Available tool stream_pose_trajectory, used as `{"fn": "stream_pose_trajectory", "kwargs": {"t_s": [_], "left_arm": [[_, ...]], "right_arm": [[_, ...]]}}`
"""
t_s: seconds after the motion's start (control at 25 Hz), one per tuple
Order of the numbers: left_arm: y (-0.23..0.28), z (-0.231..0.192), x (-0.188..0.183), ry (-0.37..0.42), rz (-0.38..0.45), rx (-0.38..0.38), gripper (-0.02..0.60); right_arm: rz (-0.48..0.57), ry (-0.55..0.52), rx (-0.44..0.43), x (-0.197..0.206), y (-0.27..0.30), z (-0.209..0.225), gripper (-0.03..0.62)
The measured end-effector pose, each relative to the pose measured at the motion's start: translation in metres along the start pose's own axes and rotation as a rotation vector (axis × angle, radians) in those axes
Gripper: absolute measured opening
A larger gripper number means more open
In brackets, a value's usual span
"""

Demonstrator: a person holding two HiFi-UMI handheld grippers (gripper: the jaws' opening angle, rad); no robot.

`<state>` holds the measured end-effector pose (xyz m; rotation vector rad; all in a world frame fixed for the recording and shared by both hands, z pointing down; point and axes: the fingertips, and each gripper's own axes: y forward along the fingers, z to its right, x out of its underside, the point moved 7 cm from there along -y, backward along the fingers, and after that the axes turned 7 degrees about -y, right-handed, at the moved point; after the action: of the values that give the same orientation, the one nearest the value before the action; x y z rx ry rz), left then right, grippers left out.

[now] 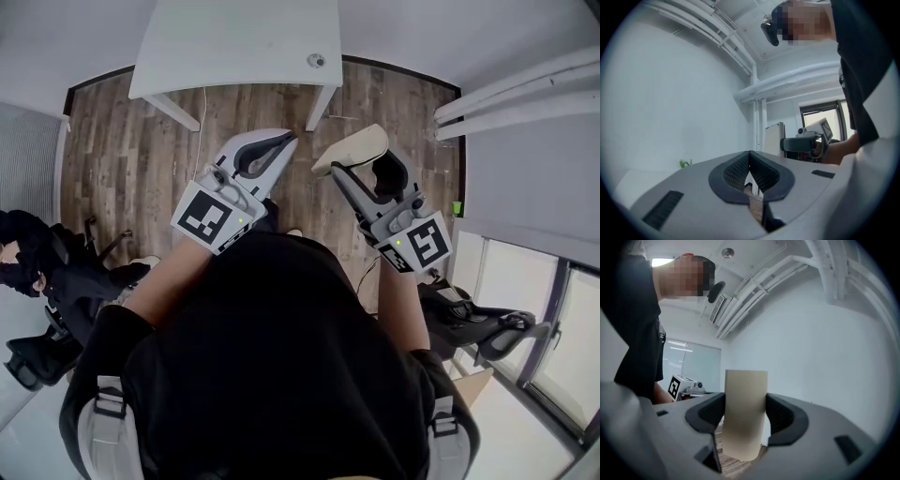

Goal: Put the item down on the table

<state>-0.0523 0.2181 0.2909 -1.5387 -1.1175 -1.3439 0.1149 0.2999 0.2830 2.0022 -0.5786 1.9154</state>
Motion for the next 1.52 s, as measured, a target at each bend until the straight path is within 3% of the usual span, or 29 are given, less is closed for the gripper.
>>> {"fn": "stream_pose_trajectory", "kwargs": {"t_s": [0.96,1.16,1.32,1.52], "left_arm": [[0.051,-0.190,-0.016,-0.051,0.018,0.040,-0.006],[0.054,-0.224,0.002,-0.063,-0.031,0.031,-0.006],[0.058,-0.244,0.006,-0.072,-0.011,0.034,-0.006],[0.083,-0.259,0.021,-0.060,-0.032,0.015,-0.006]], "right_arm": [[-0.109,-0.028,0.051,0.019,0.174,0.083,0.275],[-0.154,0.001,0.086,0.037,0.199,0.099,0.275],[-0.179,0.031,0.112,0.052,0.216,0.111,0.275],[-0.212,0.062,0.127,0.071,0.225,0.154,0.275]]}}
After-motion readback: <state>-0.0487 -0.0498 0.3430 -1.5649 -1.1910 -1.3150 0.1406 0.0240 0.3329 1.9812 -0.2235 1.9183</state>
